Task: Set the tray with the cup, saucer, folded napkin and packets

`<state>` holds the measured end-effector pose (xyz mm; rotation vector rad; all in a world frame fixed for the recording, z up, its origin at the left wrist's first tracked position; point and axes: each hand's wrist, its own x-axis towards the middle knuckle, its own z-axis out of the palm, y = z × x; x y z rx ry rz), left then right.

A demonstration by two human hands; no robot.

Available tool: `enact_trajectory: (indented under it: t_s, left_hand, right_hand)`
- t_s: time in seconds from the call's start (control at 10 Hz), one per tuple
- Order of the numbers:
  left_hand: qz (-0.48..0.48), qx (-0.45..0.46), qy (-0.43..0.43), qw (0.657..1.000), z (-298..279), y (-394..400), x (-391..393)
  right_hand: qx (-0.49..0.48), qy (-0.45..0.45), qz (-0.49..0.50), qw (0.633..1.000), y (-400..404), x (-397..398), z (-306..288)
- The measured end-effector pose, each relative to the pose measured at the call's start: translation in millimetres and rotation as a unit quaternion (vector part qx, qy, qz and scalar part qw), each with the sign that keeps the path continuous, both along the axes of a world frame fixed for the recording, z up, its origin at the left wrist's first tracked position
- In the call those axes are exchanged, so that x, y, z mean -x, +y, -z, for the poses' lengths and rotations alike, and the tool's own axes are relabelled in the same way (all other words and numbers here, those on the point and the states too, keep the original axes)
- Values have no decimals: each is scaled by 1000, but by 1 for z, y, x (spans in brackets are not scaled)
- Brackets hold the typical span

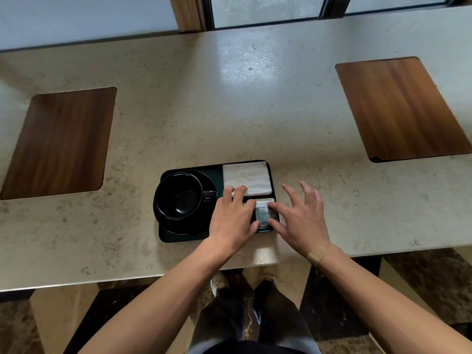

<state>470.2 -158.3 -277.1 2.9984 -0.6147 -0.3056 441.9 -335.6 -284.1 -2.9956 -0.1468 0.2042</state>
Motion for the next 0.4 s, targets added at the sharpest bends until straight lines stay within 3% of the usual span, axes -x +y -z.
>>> enact_trajectory:
  t_s: [0.2,0.4]
  left_hand:
    - [4,6,2,1000,-5,1,0]
    - [-29,114,-49,992,-16,22,15]
  right_hand:
    - [-12,1,-6,1000,0,2,-5]
    - [-45,-37,-7,998,6,-1,-7]
